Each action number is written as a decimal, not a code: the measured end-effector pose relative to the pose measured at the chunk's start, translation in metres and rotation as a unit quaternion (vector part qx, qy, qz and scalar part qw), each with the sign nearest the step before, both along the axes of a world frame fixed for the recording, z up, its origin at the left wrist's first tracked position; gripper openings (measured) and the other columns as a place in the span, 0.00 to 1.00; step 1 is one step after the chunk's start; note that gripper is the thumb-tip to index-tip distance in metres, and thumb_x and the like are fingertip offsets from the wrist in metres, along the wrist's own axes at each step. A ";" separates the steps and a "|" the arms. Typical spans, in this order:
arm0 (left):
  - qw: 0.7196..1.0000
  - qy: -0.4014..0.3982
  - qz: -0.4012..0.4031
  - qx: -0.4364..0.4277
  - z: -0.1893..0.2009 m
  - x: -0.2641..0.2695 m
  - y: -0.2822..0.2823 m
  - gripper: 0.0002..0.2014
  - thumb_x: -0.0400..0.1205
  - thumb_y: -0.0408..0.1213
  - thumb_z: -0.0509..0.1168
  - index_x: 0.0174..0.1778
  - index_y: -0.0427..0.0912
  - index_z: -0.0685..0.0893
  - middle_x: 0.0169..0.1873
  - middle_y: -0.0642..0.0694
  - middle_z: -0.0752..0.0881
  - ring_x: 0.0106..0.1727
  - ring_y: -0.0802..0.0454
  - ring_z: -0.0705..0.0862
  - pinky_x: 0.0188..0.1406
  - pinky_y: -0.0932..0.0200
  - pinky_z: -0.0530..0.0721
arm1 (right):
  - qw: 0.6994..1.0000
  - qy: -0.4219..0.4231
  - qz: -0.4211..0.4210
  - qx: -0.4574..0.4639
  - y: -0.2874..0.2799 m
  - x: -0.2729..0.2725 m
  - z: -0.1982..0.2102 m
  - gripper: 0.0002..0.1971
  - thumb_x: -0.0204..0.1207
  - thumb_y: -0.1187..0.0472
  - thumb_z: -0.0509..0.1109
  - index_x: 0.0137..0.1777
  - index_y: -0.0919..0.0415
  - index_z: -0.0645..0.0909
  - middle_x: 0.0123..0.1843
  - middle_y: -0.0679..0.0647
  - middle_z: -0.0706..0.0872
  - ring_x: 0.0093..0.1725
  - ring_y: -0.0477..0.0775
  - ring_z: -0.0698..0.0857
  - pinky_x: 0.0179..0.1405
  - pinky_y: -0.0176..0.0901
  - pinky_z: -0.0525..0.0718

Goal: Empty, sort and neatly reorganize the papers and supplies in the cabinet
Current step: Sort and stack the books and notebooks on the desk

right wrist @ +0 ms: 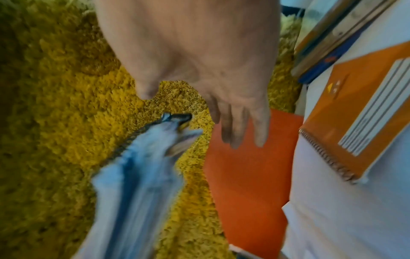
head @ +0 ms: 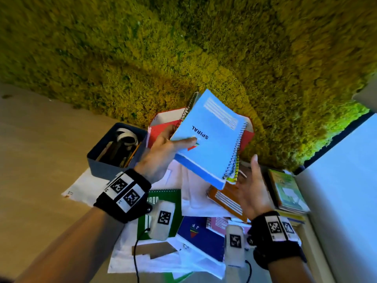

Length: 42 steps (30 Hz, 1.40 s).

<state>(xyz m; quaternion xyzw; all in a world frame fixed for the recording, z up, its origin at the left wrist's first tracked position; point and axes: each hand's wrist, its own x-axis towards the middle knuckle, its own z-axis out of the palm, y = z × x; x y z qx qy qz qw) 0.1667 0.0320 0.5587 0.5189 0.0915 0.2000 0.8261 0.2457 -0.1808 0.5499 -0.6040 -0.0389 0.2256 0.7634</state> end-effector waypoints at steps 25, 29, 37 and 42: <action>0.970 0.059 -0.076 0.223 -0.100 -0.018 -0.026 0.21 0.75 0.29 0.77 0.63 0.35 0.82 0.55 0.63 0.87 0.44 0.77 0.81 0.69 0.61 0.54 | 0.952 -0.208 0.034 -0.223 -0.005 -0.023 -0.105 0.37 0.65 0.56 0.83 0.71 0.52 0.68 0.63 0.47 0.85 0.62 0.47 0.86 0.65 0.58 0.83; 0.973 0.032 -0.070 0.217 -0.093 -0.015 -0.029 0.22 0.77 0.32 0.75 0.67 0.38 0.81 0.61 0.49 0.88 0.62 0.57 0.86 0.63 0.62 0.82 | 0.950 -0.226 0.012 -0.213 -0.007 -0.020 -0.098 0.29 0.68 0.57 0.82 0.67 0.53 0.74 0.60 0.47 0.88 0.59 0.47 0.87 0.61 0.55 0.84; 0.984 -0.028 -0.061 0.163 -0.074 0.011 -0.056 0.26 0.75 0.35 0.78 0.68 0.38 0.81 0.62 0.42 0.88 0.65 0.42 0.85 0.65 0.40 0.83 | 0.951 -0.265 -0.096 -0.125 -0.031 -0.033 -0.067 0.18 0.77 0.62 0.73 0.64 0.50 0.74 0.57 0.44 0.87 0.58 0.44 0.86 0.52 0.34 0.84; 0.997 0.003 -0.082 0.000 -0.079 0.020 -0.104 0.17 0.78 0.27 0.72 0.63 0.30 0.84 0.58 0.34 0.89 0.59 0.32 0.87 0.58 0.40 0.87 | 0.929 -0.258 -0.201 -0.172 -0.071 -0.029 -0.062 0.21 0.73 0.50 0.76 0.63 0.51 0.74 0.55 0.45 0.86 0.54 0.48 0.86 0.56 0.52 0.84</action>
